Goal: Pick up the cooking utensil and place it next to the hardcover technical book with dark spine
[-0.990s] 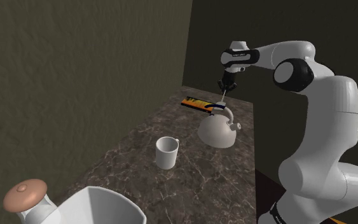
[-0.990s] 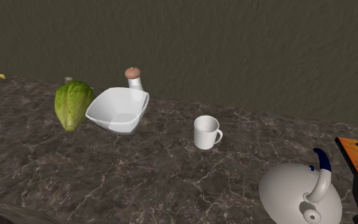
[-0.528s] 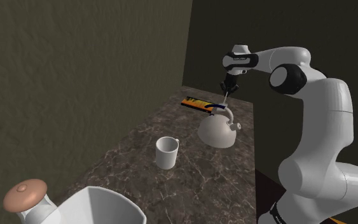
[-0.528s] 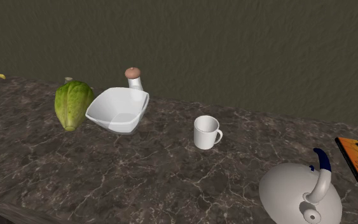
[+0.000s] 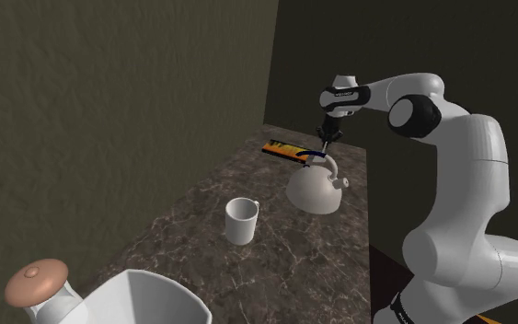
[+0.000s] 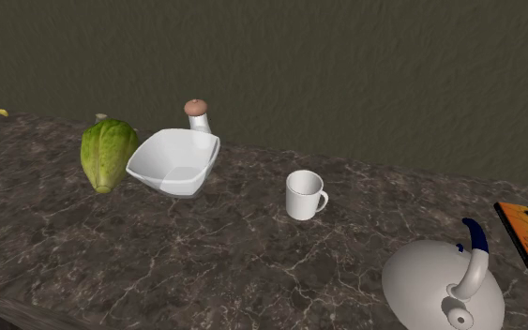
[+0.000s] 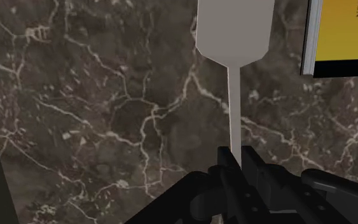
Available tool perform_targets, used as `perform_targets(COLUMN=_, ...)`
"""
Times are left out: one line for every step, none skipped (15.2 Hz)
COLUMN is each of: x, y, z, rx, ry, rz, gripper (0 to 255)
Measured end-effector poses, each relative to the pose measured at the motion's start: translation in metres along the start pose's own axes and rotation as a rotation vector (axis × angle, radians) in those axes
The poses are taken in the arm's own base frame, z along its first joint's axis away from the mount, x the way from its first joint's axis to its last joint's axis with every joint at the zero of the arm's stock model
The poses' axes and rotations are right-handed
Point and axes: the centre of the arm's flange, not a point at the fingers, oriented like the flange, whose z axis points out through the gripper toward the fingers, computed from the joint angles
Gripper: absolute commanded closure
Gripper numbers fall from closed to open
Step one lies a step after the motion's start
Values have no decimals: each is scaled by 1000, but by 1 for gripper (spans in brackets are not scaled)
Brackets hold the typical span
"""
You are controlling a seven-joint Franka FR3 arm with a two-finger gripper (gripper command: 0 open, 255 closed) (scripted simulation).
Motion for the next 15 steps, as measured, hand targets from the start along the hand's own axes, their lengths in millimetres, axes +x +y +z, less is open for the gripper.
perform_targets(x=0, y=0, z=6, rx=0, ry=0, rz=0, gripper=255)
perform_targets(x=-1, y=0, z=10, rx=0, ry=0, rz=0, gripper=255)
perform_targets(x=-1, y=0, z=12, rx=0, ry=0, rz=0, gripper=255)
perform_targets(x=-1, y=0, z=13, rx=0, ry=0, rz=0, gripper=255)
perform_targets(x=-1, y=0, z=13, rx=0, ry=0, rz=0, gripper=255)
perform_targets(x=-1, y=0, z=14, rx=0, ry=0, rz=0, gripper=255)
perform_targets(x=-1, y=0, z=14, rx=0, ry=0, rz=0, gripper=255)
perform_targets(x=-1, y=0, z=14, rx=0, ry=0, rz=0, gripper=255)
perform_targets(x=-1, y=0, z=14, rx=0, ry=0, rz=0, gripper=0)
perform_targets(x=-1, y=0, z=14, rx=0, ry=0, rz=0, gripper=0)
perform_targets(x=-1, y=0, z=14, rx=0, ry=0, rz=0, gripper=0)
perform_targets(x=-1, y=0, z=14, rx=0, ry=0, rz=0, gripper=0)
perform_targets(x=-1, y=0, z=14, rx=0, ry=0, rz=0, gripper=0)
perform_targets(x=-1, y=0, z=14, rx=0, ry=0, rz=0, gripper=0)
perform_targets(x=-1, y=0, z=14, rx=0, ry=0, rz=0, gripper=0)
